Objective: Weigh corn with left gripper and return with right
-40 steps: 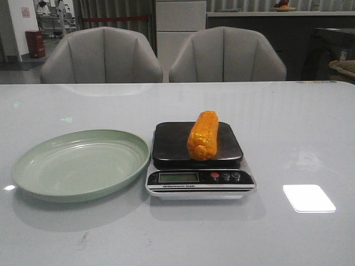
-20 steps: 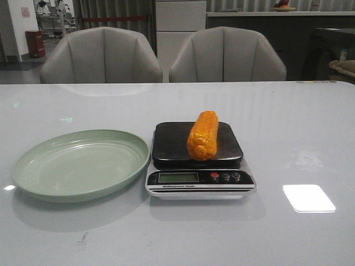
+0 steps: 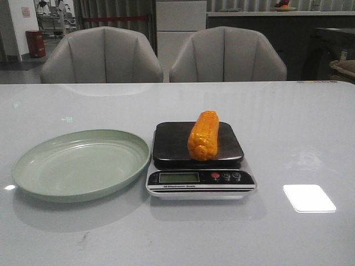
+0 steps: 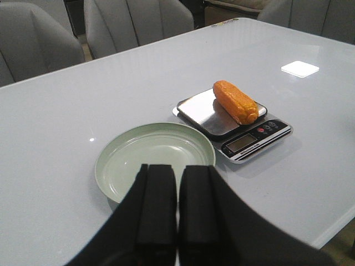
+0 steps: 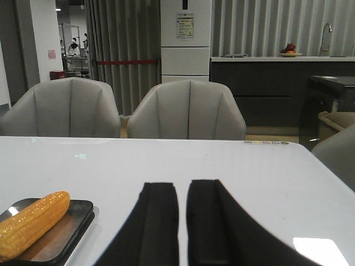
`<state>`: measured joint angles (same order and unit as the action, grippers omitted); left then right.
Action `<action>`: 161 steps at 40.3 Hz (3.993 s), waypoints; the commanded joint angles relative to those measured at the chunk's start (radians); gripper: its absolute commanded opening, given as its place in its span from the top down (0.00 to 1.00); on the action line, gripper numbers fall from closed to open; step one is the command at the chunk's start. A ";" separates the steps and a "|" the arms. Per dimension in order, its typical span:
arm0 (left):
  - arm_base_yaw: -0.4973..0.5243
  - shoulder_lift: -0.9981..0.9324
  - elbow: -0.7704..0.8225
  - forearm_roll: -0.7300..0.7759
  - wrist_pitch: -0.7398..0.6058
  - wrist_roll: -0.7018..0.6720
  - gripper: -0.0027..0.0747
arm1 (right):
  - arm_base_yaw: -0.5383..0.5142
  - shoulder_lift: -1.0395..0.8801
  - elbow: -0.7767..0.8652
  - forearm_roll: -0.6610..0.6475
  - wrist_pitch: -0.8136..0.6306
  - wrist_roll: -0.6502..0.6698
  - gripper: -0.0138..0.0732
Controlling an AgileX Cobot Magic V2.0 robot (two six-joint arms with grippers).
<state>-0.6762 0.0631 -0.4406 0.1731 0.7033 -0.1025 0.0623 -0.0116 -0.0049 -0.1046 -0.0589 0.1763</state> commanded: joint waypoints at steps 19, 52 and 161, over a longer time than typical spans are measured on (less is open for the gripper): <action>0.001 0.015 -0.023 0.006 -0.086 0.000 0.80 | -0.005 0.352 -0.393 0.005 0.406 0.002 0.59; 0.001 0.015 -0.023 0.006 -0.092 0.000 0.80 | 0.198 0.605 -0.494 0.070 0.385 -0.003 0.14; 0.001 0.002 -0.023 0.006 -0.092 0.000 0.80 | 0.804 2.052 -1.684 0.081 0.670 0.616 0.56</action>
<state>-0.6762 0.0506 -0.4406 0.1731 0.6885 -0.1025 0.8577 2.0736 -1.6438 -0.0244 0.6705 0.8033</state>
